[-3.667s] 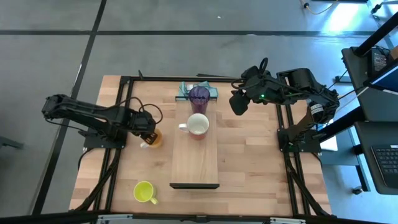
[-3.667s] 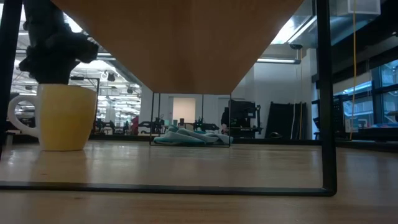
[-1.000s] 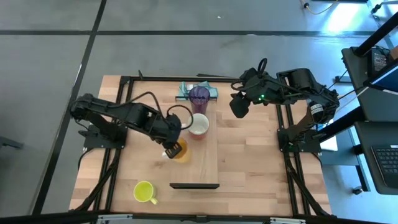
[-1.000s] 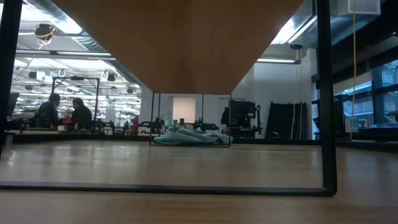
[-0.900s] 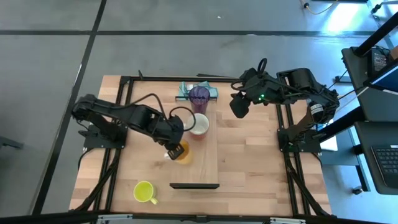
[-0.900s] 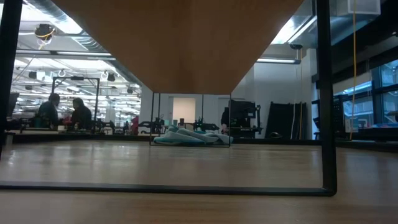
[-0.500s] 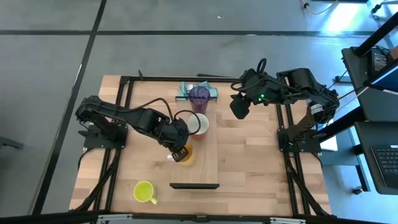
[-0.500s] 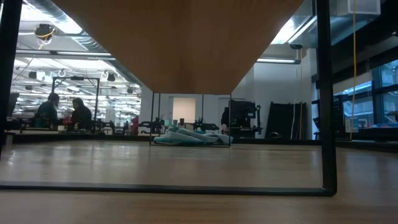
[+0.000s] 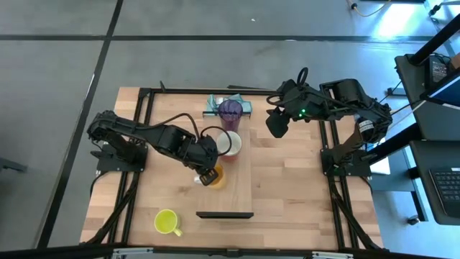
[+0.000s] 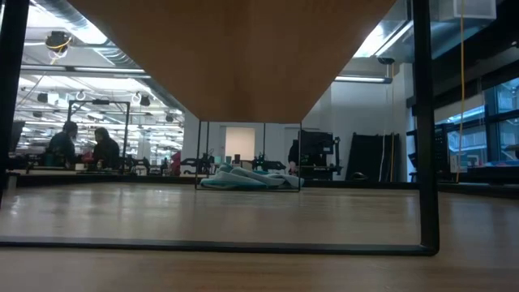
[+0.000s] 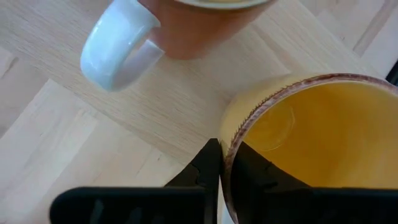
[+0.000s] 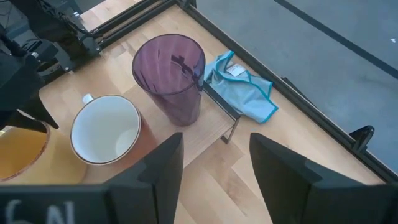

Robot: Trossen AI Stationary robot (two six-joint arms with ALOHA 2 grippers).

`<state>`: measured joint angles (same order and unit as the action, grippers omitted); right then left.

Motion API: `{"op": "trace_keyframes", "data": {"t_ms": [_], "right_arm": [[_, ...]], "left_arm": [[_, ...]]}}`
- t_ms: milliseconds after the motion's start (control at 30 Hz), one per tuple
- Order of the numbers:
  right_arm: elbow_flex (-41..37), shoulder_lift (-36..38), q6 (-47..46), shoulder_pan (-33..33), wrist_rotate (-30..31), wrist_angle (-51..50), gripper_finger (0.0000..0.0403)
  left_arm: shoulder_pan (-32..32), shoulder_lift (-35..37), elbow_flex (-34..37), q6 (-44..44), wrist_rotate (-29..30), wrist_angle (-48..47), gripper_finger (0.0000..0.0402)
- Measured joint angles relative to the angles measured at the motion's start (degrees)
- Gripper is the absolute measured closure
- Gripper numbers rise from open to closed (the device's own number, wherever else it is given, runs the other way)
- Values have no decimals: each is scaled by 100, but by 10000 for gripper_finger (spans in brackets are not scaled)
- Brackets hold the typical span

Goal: Stack small to large cups/mugs on shelf
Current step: Put the yellow cup on the shelf

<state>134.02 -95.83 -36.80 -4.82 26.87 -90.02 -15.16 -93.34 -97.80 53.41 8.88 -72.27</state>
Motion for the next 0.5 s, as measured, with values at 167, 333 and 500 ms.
{"op": "trace_keyframes", "data": {"t_ms": [167,333,500], "right_arm": [[0,0,-8,0,1,0,217],[0,0,-35,0,2,0,217],[0,0,-39,0,4,0,217]], "left_arm": [[2,2,0,-2,7,3,374],[2,2,0,-109,5,145,365],[2,5,1,-111,15,158,359]]}}
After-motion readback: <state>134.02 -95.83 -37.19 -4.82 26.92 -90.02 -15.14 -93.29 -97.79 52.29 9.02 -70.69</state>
